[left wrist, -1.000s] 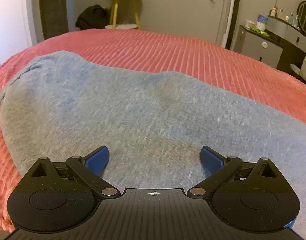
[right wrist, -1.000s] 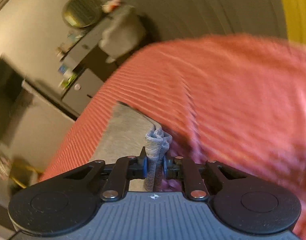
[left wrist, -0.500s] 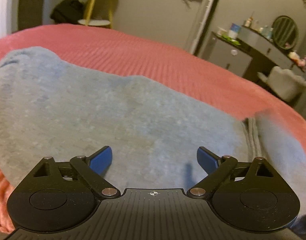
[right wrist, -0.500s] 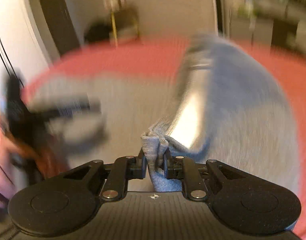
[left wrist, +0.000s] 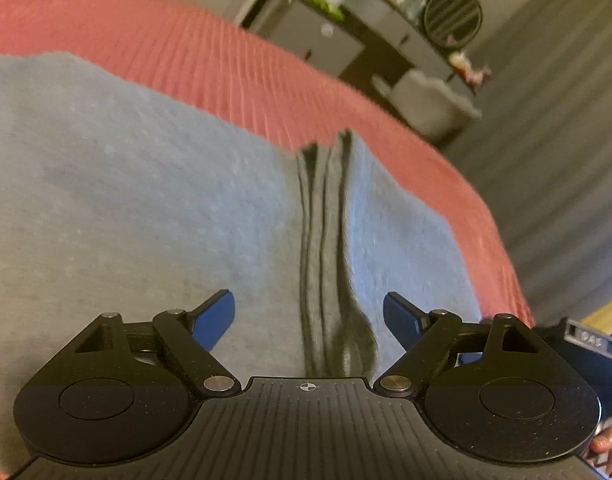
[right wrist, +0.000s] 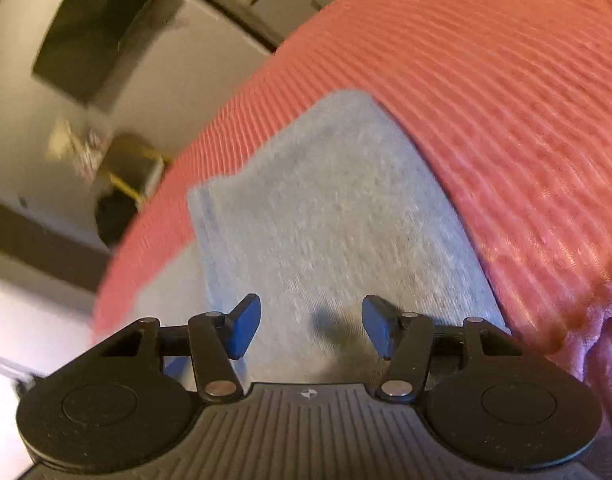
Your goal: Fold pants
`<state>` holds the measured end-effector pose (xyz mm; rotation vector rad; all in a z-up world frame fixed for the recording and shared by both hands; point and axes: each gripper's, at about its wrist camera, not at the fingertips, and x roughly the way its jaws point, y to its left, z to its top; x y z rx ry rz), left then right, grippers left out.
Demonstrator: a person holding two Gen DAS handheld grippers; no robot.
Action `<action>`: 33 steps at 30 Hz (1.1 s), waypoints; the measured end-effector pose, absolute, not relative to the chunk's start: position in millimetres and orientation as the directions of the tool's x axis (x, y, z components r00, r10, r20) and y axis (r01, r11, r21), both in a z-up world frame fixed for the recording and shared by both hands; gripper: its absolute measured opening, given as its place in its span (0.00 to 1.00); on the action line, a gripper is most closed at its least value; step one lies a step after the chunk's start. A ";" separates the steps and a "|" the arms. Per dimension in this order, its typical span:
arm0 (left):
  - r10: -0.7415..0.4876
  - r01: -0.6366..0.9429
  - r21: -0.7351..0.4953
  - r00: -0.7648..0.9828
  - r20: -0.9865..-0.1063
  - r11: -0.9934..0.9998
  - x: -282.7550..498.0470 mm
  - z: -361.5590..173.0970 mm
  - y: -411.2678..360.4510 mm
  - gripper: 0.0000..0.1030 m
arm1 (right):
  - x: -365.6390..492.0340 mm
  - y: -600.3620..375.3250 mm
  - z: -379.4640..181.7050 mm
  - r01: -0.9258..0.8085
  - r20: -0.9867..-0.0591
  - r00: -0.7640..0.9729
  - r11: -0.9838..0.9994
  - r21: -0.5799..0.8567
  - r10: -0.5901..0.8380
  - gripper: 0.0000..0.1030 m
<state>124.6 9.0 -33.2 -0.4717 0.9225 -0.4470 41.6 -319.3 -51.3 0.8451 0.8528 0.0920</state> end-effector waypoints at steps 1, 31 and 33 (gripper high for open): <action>-0.545 0.158 -0.556 0.534 -0.647 0.816 127.3 -34.3 5.0 0.85 | 41.5 -319.9 -52.4 0.243 -0.619 0.684 0.680 0.692 0.386 0.56; -0.630 0.149 -0.662 0.512 -0.584 0.734 128.6 -37.4 10.7 0.14 | 50.6 -289.7 -51.5 0.172 -0.677 0.696 0.860 0.480 0.239 0.24; -0.628 0.158 -0.656 0.517 -0.582 0.738 123.8 -35.8 12.1 0.14 | 49.6 -288.7 -51.3 0.167 -0.677 0.697 0.865 0.474 0.237 0.24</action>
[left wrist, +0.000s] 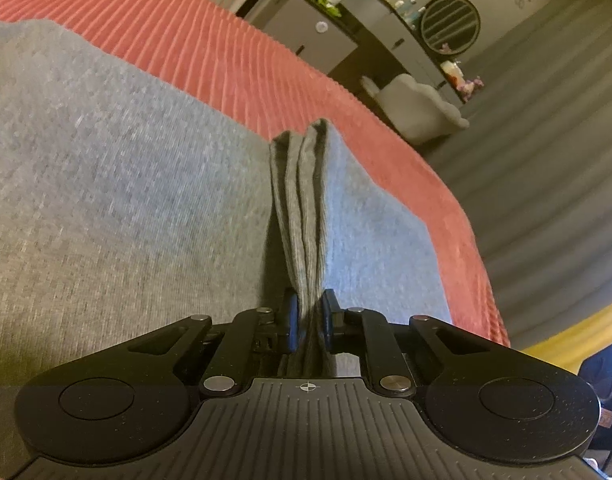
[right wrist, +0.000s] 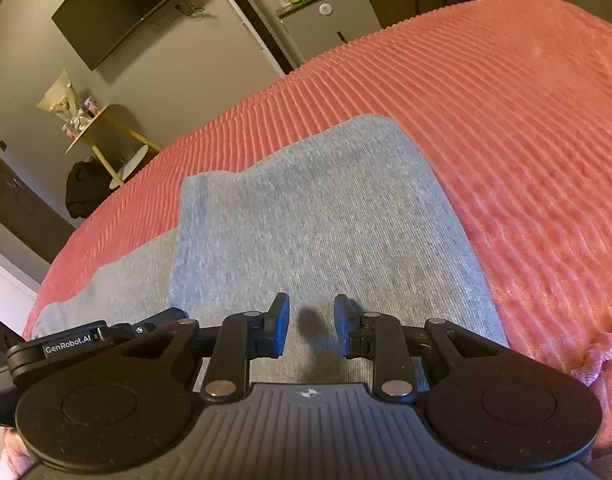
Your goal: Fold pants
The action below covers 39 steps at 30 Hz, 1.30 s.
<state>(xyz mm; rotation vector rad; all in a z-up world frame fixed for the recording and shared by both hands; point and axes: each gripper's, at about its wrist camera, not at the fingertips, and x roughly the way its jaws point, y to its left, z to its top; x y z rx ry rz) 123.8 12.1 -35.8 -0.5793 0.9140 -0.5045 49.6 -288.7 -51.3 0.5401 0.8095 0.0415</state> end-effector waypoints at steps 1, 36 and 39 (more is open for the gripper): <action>-0.626 0.158 -0.654 0.519 -0.582 0.739 123.3 -35.1 12.5 0.14 | 48.9 -288.8 -50.8 0.164 -0.676 0.698 0.866 0.472 0.236 0.24; -0.717 0.065 -0.788 0.466 -0.518 0.612 145.4 -75.0 24.1 0.15 | 67.7 -298.1 -68.4 0.138 -0.640 0.692 0.809 0.571 0.334 0.43; -0.710 0.101 -0.770 0.476 -0.519 0.630 139.6 -56.0 28.6 0.15 | 65.4 -295.4 -64.1 0.124 -0.638 0.693 0.817 0.563 0.335 0.43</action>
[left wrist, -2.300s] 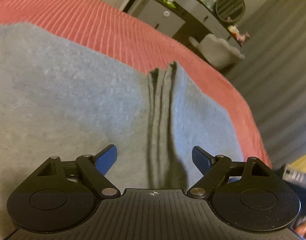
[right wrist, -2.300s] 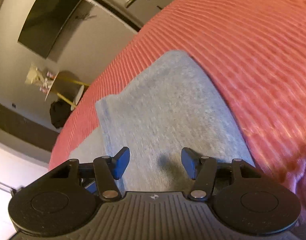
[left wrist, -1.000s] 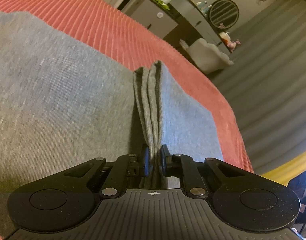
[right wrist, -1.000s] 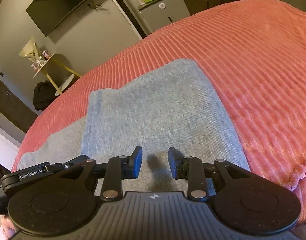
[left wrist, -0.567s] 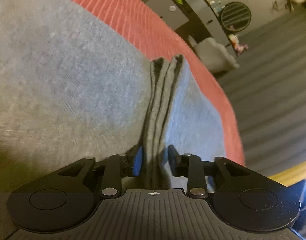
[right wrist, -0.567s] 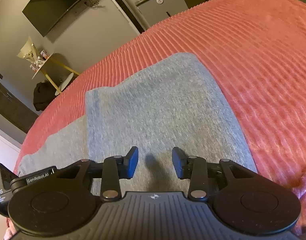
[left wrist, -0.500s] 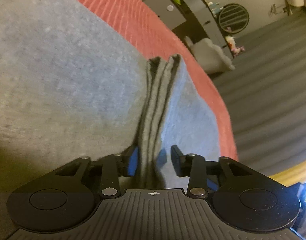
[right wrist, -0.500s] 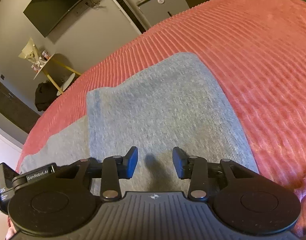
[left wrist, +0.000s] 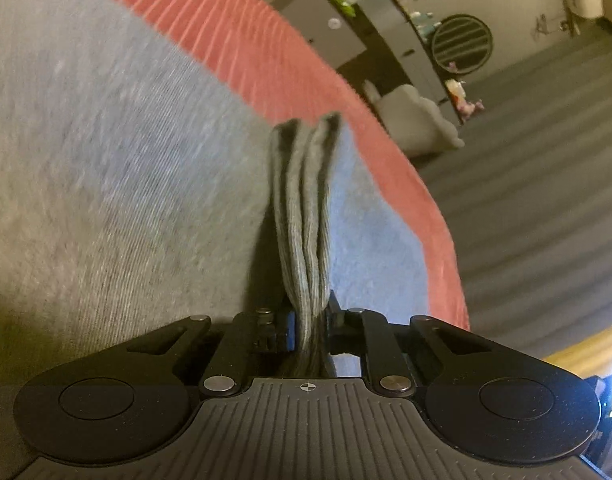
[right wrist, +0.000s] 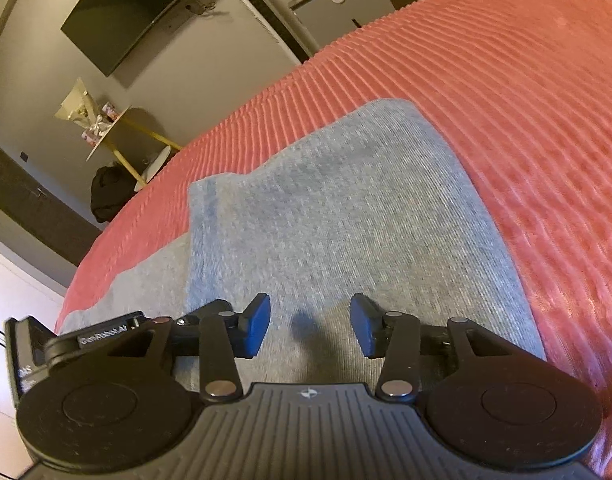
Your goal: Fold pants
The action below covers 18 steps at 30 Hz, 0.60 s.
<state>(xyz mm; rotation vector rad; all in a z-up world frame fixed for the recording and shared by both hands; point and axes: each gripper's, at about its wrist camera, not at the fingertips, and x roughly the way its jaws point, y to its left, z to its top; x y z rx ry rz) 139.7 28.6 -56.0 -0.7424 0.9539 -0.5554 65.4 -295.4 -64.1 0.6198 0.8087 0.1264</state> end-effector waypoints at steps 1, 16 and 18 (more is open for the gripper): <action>-0.702 0.112 -0.757 0.481 -0.525 0.643 137.3 -48.3 32.0 0.15 | 63.3 -294.1 -61.3 0.115 -0.635 0.696 0.821 0.559 0.335 0.44; -0.470 0.027 -0.547 0.548 -0.692 0.837 119.2 -21.2 99.9 0.36 | 48.5 -261.2 -44.4 -0.015 -0.659 0.690 0.916 0.400 0.299 0.31; -0.481 0.058 -0.547 0.560 -0.675 0.835 116.6 -16.8 94.5 0.47 | 48.8 -257.0 -43.6 -0.025 -0.671 0.681 0.926 0.378 0.292 0.28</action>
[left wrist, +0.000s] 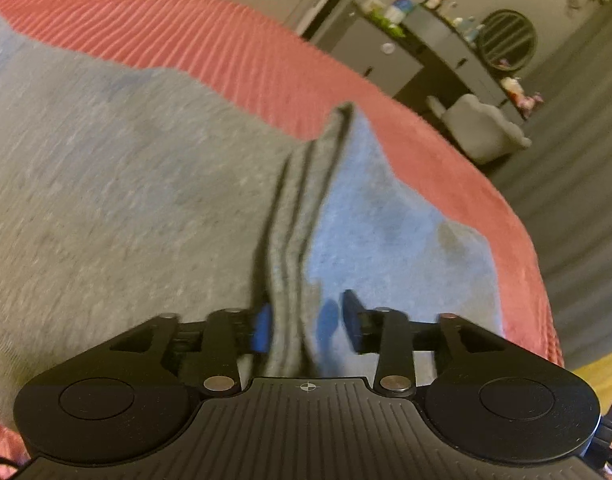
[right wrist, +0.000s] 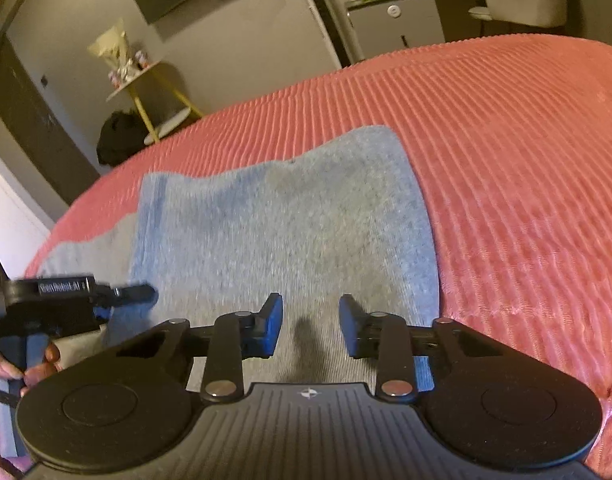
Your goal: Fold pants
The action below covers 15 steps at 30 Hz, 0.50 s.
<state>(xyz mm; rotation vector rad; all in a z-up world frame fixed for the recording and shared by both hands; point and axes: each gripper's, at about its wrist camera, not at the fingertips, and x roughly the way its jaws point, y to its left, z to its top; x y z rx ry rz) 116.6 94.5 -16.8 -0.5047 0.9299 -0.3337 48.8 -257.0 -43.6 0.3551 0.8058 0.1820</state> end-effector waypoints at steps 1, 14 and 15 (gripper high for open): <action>-0.483 0.065 -0.547 0.564 -0.670 0.835 116.3 -16.0 92.6 0.50 | 49.2 -255.8 -43.6 -0.028 -0.678 0.677 0.930 0.365 0.287 0.28; -0.422 0.113 -0.449 0.596 -0.683 0.887 112.7 -21.4 76.7 0.58 | 153.8 -243.1 -35.7 0.015 -0.689 0.718 0.988 0.152 0.095 0.27; -0.421 0.117 -0.445 0.597 -0.683 0.888 114.4 -20.9 74.3 0.58 | 163.9 -242.9 -37.3 0.029 -0.686 0.723 0.989 0.145 0.079 0.25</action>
